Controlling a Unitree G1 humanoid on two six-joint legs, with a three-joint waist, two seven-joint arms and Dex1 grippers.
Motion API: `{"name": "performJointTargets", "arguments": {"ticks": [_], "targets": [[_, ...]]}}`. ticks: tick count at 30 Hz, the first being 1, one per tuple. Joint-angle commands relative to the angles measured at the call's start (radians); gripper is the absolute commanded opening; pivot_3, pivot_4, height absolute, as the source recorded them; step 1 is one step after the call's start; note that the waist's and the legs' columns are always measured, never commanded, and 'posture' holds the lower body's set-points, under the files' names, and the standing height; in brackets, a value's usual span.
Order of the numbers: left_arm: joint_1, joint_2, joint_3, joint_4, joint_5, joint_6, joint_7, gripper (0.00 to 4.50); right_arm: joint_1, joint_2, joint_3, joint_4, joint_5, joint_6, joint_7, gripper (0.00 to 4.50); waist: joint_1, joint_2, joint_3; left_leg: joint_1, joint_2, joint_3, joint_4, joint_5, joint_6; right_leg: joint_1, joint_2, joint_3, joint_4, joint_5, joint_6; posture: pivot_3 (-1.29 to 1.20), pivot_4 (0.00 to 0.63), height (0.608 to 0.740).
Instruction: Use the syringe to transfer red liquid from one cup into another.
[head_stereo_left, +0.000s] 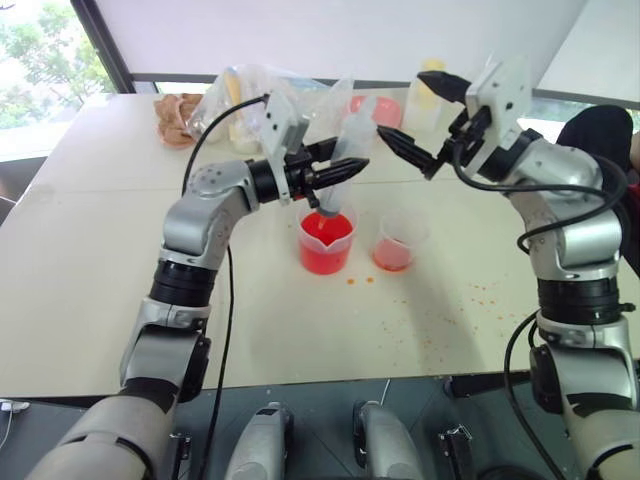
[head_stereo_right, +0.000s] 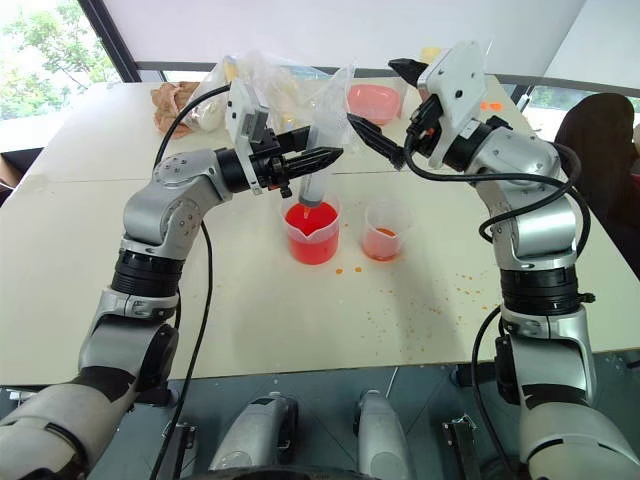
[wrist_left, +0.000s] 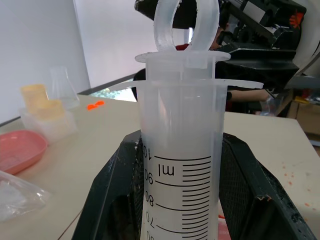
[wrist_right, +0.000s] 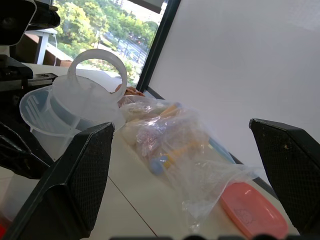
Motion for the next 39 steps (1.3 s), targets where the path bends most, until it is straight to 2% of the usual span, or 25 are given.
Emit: {"name": "performJointTargets", "arguments": {"ticks": [1, 9, 15, 25, 31, 34, 39], "targets": [[0.01, 0.011, -0.005, -0.037, 0.0, -0.011, -0.012, 1.44, -0.047, -0.005, -0.037, -0.028, 0.005, -0.025, -0.011, 4.5, -0.001, 0.0, 0.0, 0.0, 0.0, 0.0, 0.0, 0.0, 0.0, 0.0, 0.0, 0.0, 0.0, 0.0, 0.0, 0.0, 0.15, 0.74], [0.015, 0.002, -0.015, -0.019, 0.017, -0.031, -0.011, 1.44, -0.046, 0.004, -0.019, -0.062, 0.028, 0.003, 0.009, 4.5, -0.005, 0.0, 0.0, 0.0, 0.0, 0.0, 0.0, 0.0, 0.0, 0.0, 0.0, 0.0, 0.0, 0.0, 0.0, 0.0, 0.15, 0.74], [-0.004, -0.016, 0.022, -0.013, -0.01, -0.017, 0.006, 1.44, -0.02, 0.009, -0.007, -0.056, 0.014, -0.002, 0.016, 4.5, -0.014, 0.0, 0.0, 0.0, 0.0, -0.001, 0.0, 0.0, 0.0, 0.0, 0.0, 0.0, 0.0, 0.0, 0.0, 0.0, 0.15, 0.74], [0.022, -0.009, 0.015, -0.072, -0.055, 0.011, -0.022, 1.44, -0.02, 0.03, 0.002, -0.043, 0.01, -0.004, 0.021, 4.5, -0.014, 0.0, 0.0, 0.0, 0.0, -0.001, 0.0, 0.0, 0.0, 0.0, 0.0, -0.001, 0.0, 0.0, 0.0, 0.0, 0.15, 0.74], [0.072, 0.015, -0.026, -0.056, -0.002, -0.023, -0.048, 1.44, -0.049, 0.066, 0.015, -0.028, 0.007, -0.02, 0.014, 4.5, -0.015, 0.0, 0.0, 0.0, 0.0, -0.001, 0.0, 0.0, 0.0, 0.0, 0.0, -0.001, 0.0, 0.0, 0.0, 0.0, 0.15, 0.74], [0.083, 0.007, -0.022, -0.017, 0.008, -0.049, -0.037, 1.44, -0.048, 0.077, 0.032, -0.025, 0.001, -0.027, 0.027, 3.66, -0.015, 0.0, 0.0, 0.0, 0.0, -0.001, 0.0, 0.0, 0.0, 0.0, 0.001, -0.001, 0.0, 0.0, 0.0, 0.0, 0.15, 0.74], [0.097, -0.01, -0.027, 0.039, 0.032, -0.098, -0.023, 1.44, -0.025, 0.075, 0.058, -0.042, 0.009, -0.022, 0.059, 0.94, -0.013, 0.0, 0.0, 0.0, 0.0, -0.001, 0.0, 0.0, 0.0, 0.0, 0.0, -0.001, 0.0, 0.0, 0.0, 0.0, 0.15, 0.74]]}}
